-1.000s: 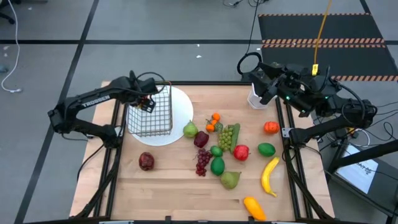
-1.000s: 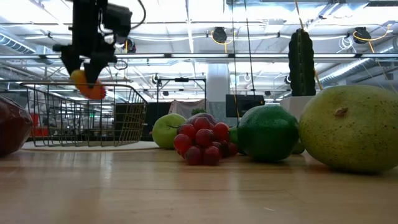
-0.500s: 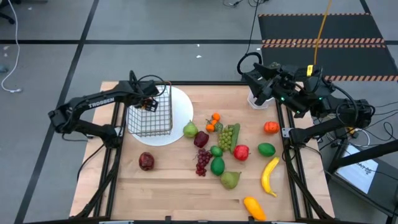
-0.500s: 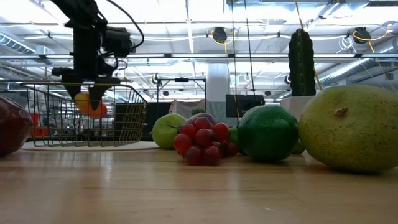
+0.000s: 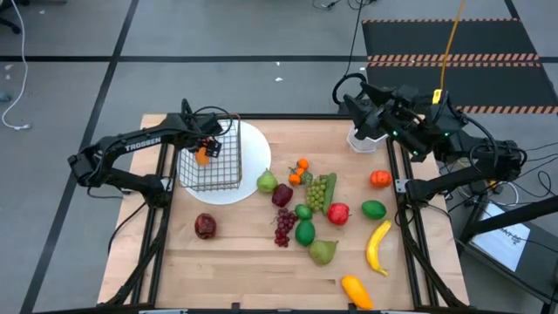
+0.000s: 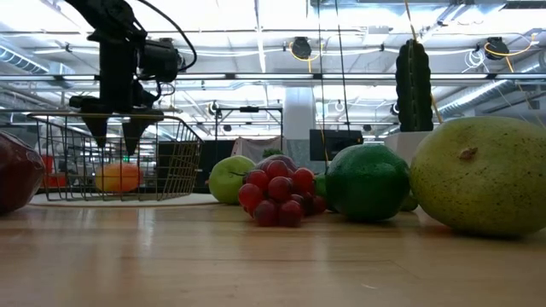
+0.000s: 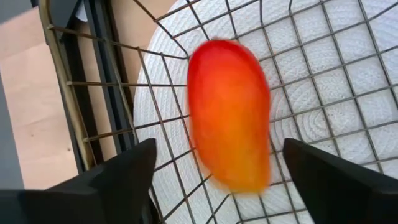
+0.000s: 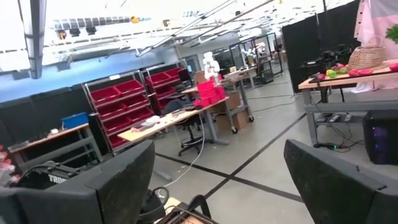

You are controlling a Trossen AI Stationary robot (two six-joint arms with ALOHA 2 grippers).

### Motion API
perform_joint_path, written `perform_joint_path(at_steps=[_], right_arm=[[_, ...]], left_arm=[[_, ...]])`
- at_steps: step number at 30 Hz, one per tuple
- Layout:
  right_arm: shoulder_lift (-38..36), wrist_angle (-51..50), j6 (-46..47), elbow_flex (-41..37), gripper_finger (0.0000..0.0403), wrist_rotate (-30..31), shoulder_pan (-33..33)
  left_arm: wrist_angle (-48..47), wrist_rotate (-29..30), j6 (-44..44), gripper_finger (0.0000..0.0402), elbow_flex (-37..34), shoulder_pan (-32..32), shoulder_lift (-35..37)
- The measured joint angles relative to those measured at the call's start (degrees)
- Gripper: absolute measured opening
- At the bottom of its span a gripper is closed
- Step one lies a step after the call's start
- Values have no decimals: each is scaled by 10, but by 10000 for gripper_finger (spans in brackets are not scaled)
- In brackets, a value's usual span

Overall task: Build produce basket
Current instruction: Put the red apple into the wire basket

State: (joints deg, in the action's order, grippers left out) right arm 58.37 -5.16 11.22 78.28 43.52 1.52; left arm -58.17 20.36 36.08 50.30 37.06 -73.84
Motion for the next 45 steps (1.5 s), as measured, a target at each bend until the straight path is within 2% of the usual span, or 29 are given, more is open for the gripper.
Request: perform_joint_path(at_steps=[3, 7, 18, 26, 31, 39, 45], right_arm=[[0, -3, 1, 0, 352, 0, 0], [0, -2, 1, -7, 352, 0, 0], [1, -7, 71, -18, 352, -2, 0], [1, -88, 164, -18, 352, -12, 4], [1, -124, 203, -18, 352, -77, 4], [0, -215, 290, -18, 352, -250, 4], [-2, -336, 376, -18, 352, -371, 19]], left_arm=[[0, -1, 0, 389, 0, 0, 0], [-3, -17, -24, 396, 20, 0, 0], [-17, -40, -40, 334, 163, -13, 0], [-25, -89, -51, 289, 240, -23, 18], [-10, -112, -38, 267, 247, -36, 46], [7, -162, 10, 241, 247, -70, 61], [68, -207, 45, 226, 247, -130, 61]])
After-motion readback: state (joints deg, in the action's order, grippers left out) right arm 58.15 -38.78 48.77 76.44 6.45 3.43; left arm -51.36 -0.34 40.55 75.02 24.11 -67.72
